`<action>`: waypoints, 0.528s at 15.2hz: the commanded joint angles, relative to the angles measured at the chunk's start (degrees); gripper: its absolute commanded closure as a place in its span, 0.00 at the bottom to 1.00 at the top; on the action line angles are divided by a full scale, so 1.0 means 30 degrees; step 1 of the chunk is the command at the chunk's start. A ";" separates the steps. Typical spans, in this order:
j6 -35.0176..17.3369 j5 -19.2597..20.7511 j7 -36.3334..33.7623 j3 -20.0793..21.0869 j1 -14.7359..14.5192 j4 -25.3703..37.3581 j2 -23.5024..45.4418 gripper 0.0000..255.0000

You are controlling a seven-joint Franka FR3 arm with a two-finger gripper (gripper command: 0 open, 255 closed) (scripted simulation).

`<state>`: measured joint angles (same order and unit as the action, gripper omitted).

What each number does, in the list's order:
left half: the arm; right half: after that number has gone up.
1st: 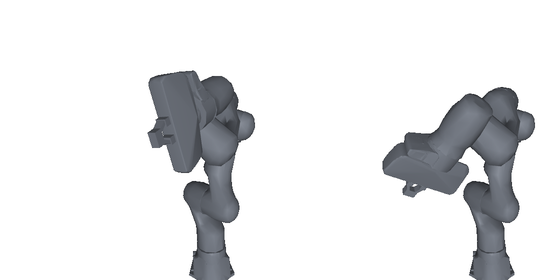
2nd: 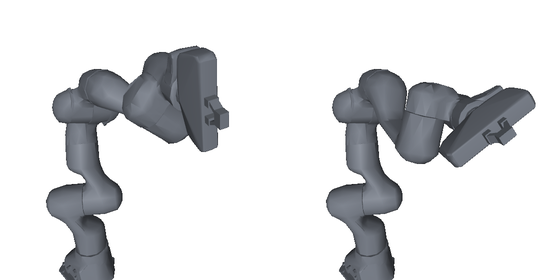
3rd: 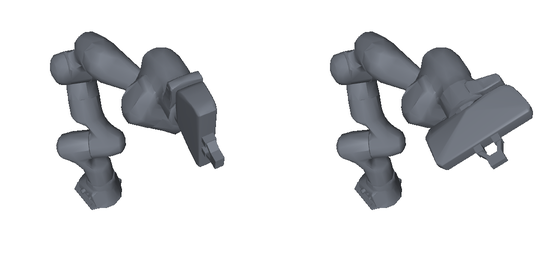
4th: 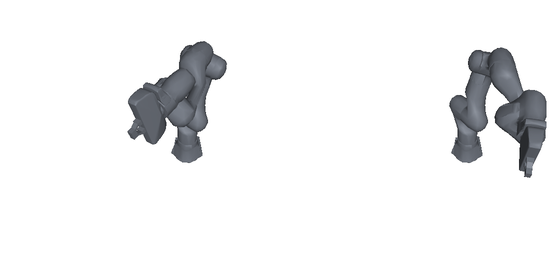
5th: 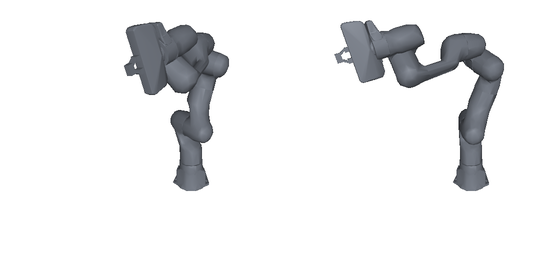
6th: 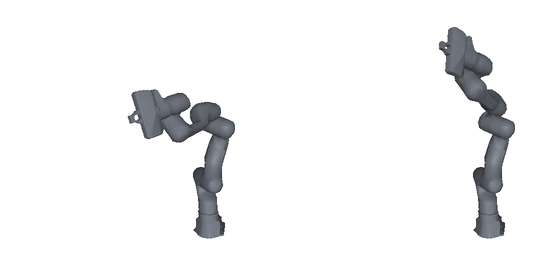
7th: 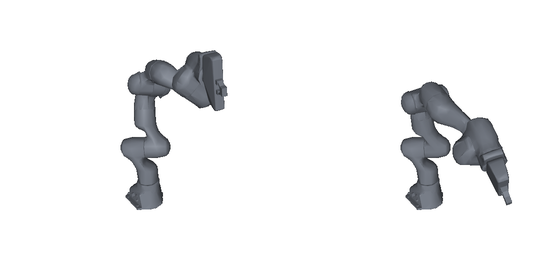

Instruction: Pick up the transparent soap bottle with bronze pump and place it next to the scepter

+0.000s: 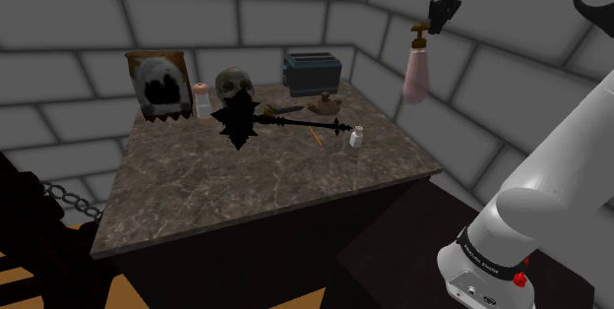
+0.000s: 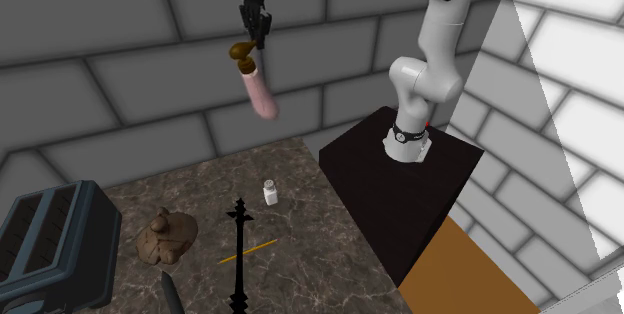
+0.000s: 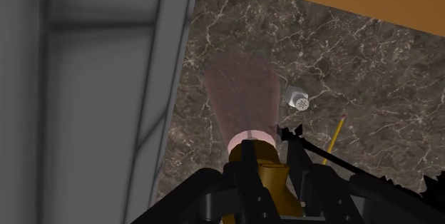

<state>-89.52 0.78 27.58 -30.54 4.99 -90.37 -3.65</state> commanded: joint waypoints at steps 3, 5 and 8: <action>0.1147 -0.0242 0.0160 -0.0100 0.0057 0.1550 0.0467 1.00; 0.1739 -0.0390 0.0257 -0.0165 0.0105 0.2382 0.0749 1.00; 0.2660 -0.0654 0.0425 -0.0282 0.0209 0.3718 0.1237 1.00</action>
<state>-82.65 -0.74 28.52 -31.17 5.42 -81.01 -0.73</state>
